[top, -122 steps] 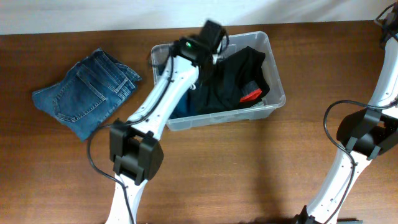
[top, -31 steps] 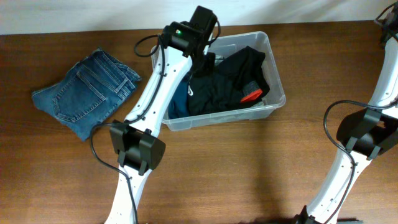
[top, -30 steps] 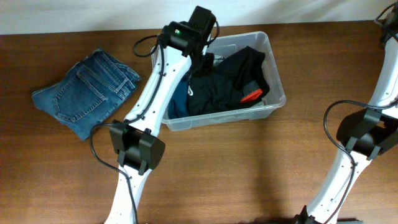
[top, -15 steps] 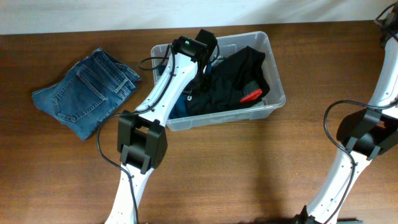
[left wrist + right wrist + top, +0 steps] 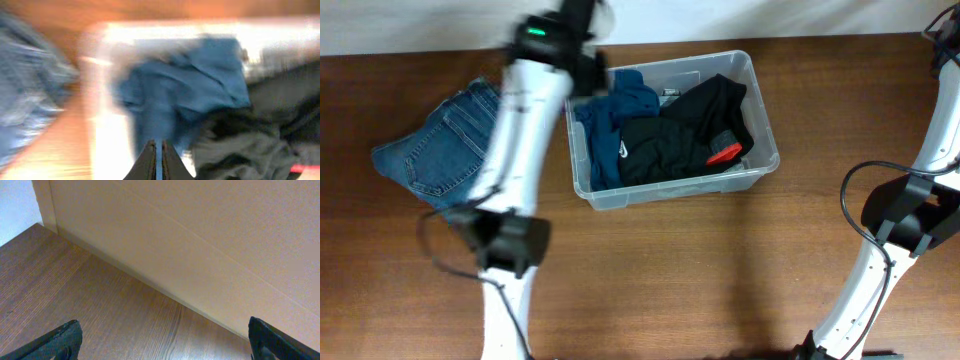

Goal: Pack container
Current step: 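Lift the left gripper out and move it left to the blue jeans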

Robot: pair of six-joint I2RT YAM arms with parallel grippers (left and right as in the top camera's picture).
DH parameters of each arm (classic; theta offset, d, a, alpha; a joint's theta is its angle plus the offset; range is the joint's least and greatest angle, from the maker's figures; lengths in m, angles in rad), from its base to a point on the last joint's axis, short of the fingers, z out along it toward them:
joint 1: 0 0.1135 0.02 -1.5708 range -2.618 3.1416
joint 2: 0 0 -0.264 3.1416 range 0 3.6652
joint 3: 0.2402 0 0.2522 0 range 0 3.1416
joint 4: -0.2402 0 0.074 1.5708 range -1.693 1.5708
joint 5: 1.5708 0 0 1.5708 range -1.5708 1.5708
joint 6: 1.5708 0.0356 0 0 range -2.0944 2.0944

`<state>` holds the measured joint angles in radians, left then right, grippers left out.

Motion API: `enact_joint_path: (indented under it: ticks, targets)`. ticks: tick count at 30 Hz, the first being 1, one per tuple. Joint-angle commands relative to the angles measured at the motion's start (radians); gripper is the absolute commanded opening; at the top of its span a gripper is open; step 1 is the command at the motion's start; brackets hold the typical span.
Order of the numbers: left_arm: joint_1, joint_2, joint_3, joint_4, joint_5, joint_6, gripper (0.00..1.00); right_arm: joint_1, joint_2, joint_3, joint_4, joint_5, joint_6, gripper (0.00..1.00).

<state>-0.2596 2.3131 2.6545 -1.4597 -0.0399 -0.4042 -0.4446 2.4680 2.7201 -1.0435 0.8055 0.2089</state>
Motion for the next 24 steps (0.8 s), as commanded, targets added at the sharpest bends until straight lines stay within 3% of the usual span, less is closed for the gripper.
enact_joint_path:
  ticks: [1, 2, 5, 7, 9, 18, 24]
  targets:
    - [0.142, -0.098, 0.026, -0.045, -0.036, -0.073, 0.11, -0.001, -0.014, 0.023, 0.003, 0.005, 0.005, 0.98]
    - [0.19, -0.108, 0.026, -0.064, -0.035, -0.081, 0.24, -0.001, -0.014, 0.023, 0.003, 0.005, 0.005, 0.98]
    - [0.318, -0.122, 0.026, -0.109, -0.031, -0.082, 0.74, -0.001, -0.014, 0.023, 0.003, 0.005, 0.005, 0.98]
    - [0.403, -0.122, 0.026, -0.137, -0.008, -0.135, 0.97, -0.001, -0.014, 0.023, 0.003, 0.005, 0.005, 0.98]
    - [0.485, -0.122, 0.026, -0.16, 0.021, -0.188, 0.99, -0.001, -0.014, 0.023, 0.003, 0.005, 0.005, 0.98]
    - [0.774, -0.12, 0.006, -0.141, 0.109, -0.185, 0.99, -0.001, -0.014, 0.023, 0.003, 0.005, 0.005, 0.98]
    - [0.904, -0.114, -0.12, 0.001, 0.32, -0.09, 0.99, -0.001, -0.014, 0.023, 0.003, 0.005, 0.005, 0.98]
